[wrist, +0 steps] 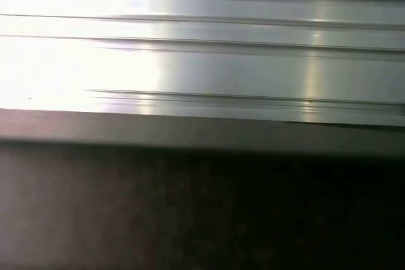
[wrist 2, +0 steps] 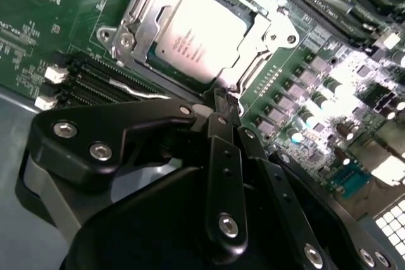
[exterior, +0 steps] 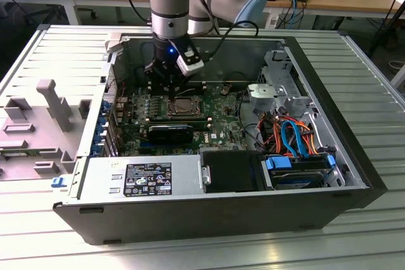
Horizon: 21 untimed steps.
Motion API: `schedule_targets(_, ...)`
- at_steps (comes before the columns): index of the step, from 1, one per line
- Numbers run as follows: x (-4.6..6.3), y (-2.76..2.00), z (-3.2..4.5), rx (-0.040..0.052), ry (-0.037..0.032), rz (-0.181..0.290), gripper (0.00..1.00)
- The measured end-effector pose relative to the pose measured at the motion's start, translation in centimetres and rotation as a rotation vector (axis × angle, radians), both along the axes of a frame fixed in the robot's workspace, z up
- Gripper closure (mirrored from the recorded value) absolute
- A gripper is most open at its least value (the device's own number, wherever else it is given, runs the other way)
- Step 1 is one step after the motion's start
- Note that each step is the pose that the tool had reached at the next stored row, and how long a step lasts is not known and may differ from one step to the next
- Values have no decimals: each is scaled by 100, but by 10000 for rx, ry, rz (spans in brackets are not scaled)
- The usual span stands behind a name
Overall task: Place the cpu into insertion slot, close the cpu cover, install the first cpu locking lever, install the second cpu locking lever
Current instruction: 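Install the first cpu locking lever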
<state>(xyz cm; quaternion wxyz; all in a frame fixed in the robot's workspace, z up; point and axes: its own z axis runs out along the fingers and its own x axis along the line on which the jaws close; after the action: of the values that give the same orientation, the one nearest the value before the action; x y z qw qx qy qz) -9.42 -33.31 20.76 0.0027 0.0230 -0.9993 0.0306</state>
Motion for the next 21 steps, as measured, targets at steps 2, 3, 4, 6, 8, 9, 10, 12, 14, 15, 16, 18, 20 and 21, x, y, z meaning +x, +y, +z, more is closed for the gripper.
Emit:
schedule_targets(2, 0, 15, 0, 47, 0, 0, 89)
schedule_targets(3, 0, 24, -1, 117, 0, 1, 89)
schedule_targets(4, 0, 26, -5, 186, 0, -1, 89)
schedule_targets(6, 1, 28, -11, 262, 7, 0, 89)
schedule_targets(8, 5, 28, -15, 281, 17, -1, 89)
schedule_targets(9, 9, 28, -17, 283, 23, -1, 89)
schedule_targets(10, 15, 28, -18, 283, 30, -2, 89)
schedule_targets(12, 34, 28, -23, 285, 44, -1, 89)
schedule_targets(14, 60, 28, -25, 285, 60, -2, 89)
schedule_targets(15, 75, 28, -26, 285, 69, -3, 89)
schedule_targets(16, 95, 28, -27, 286, 80, -3, 89)
schedule_targets(18, 154, 28, -28, 286, 111, -1, 89)
schedule_targets(20, 185, 28, -30, 285, 129, -3, 89)
schedule_targets(21, 197, 28, -30, 285, 136, -3, 89)
